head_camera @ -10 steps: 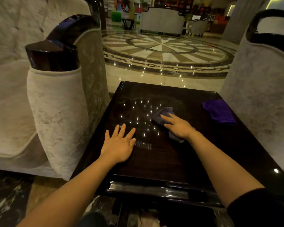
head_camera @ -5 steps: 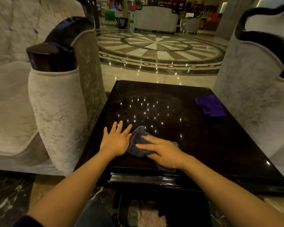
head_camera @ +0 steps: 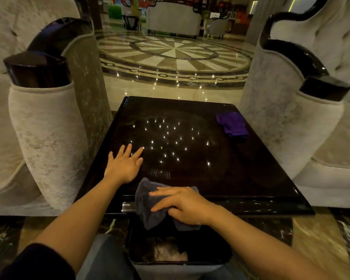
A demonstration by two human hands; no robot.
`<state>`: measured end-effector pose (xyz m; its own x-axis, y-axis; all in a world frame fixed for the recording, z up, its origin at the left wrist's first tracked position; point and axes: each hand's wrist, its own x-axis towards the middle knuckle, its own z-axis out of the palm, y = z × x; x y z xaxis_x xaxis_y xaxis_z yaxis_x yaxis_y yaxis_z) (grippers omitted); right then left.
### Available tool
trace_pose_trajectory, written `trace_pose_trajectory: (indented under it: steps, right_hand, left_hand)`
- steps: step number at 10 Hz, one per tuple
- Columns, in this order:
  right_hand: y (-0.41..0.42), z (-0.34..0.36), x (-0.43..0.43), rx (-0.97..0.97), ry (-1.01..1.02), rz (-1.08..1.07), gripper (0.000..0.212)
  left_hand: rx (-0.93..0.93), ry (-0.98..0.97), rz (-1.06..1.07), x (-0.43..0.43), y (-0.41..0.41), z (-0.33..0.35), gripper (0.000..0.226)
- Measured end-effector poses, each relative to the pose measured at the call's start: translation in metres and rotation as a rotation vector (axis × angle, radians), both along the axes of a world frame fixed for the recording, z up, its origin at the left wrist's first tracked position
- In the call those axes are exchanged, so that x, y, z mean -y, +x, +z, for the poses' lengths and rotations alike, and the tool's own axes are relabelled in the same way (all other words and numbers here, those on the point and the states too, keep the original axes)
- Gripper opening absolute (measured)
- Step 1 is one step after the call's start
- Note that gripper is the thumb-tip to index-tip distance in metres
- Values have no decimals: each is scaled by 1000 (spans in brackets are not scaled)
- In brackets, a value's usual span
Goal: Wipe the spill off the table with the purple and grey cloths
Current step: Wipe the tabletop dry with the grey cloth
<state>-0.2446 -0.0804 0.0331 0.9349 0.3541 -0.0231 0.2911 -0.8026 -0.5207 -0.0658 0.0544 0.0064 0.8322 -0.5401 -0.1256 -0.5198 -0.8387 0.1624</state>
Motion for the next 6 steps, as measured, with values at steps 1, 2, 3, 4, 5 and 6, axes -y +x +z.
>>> trace_pose_trajectory:
  steps: [1, 2, 3, 4, 5, 6]
  right_hand:
    - [-14, 5, 5, -28, -9, -9, 38]
    - [-35, 21, 23, 8, 21, -80, 39]
    - [-46, 42, 64, 126, 72, -270, 45]
    - [-47, 50, 103, 216, -8, -423, 46]
    - [-37, 40, 153, 247, -167, -624, 44]
    - [-24, 26, 178, 207, -191, -764, 44]
  left_hand:
    - [-2, 3, 10, 0, -1, 0, 50]
    - [2, 3, 18, 2, -2, 0, 50]
    - [9, 18, 17, 2, -2, 0, 50]
    - [14, 24, 20, 3, -2, 0, 51]
    - [25, 23, 19, 2, -1, -2, 51]
    - [33, 14, 20, 2, 0, -4, 50]
